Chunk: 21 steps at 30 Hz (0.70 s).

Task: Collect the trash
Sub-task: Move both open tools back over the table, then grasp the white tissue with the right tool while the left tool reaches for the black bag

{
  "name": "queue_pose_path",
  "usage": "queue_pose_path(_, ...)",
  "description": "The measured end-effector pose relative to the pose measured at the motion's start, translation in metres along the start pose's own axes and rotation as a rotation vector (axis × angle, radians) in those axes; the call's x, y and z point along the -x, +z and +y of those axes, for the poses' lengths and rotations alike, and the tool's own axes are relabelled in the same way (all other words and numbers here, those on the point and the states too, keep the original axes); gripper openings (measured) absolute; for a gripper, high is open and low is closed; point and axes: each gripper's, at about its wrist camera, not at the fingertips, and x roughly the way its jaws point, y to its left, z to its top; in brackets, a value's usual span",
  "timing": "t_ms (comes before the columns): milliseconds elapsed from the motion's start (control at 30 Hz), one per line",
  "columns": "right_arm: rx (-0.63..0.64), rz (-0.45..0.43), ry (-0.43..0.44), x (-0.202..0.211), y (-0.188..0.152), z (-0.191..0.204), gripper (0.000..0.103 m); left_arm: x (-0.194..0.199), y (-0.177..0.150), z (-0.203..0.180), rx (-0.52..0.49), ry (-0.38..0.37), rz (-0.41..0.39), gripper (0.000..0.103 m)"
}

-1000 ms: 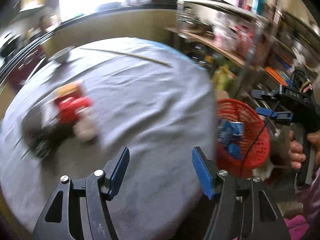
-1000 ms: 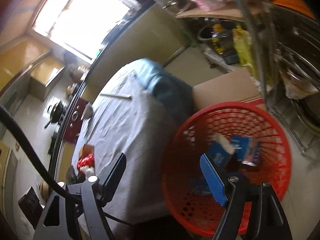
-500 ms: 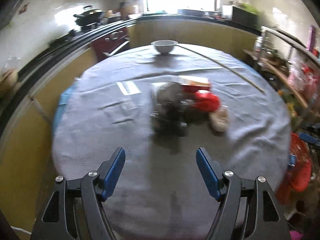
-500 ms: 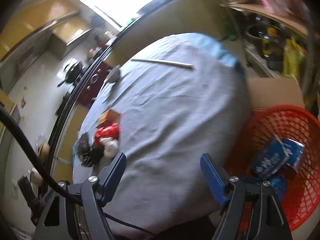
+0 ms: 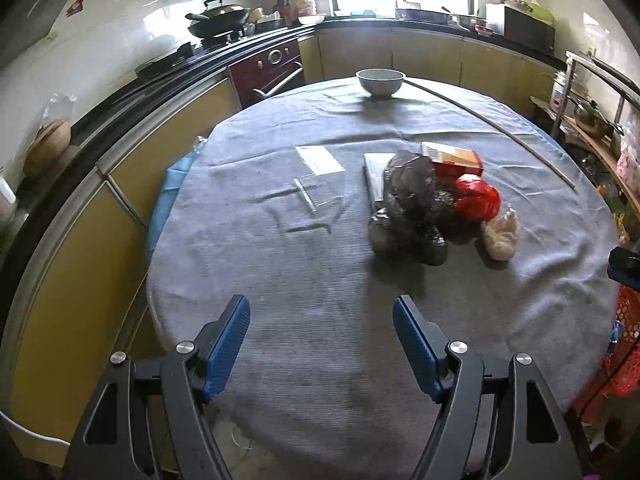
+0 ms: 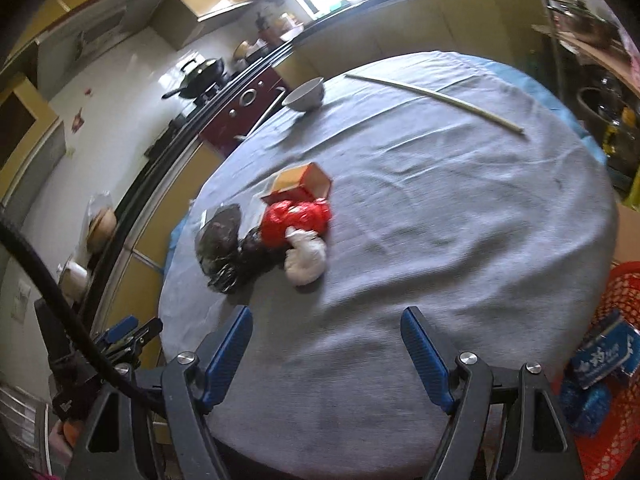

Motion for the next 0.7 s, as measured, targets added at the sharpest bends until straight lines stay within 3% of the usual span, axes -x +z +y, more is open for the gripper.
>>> queue_pose_path(200,0.036,0.021,0.016,-0.015,0.007,0.020,0.079,-0.004,0.000,0.010,0.011,0.050,0.009,0.075)
queue_pose_path(700,0.081,0.081,0.036,-0.051,0.012,0.046,0.080,-0.021,-0.003,0.022,0.015,0.085,0.047,0.075)
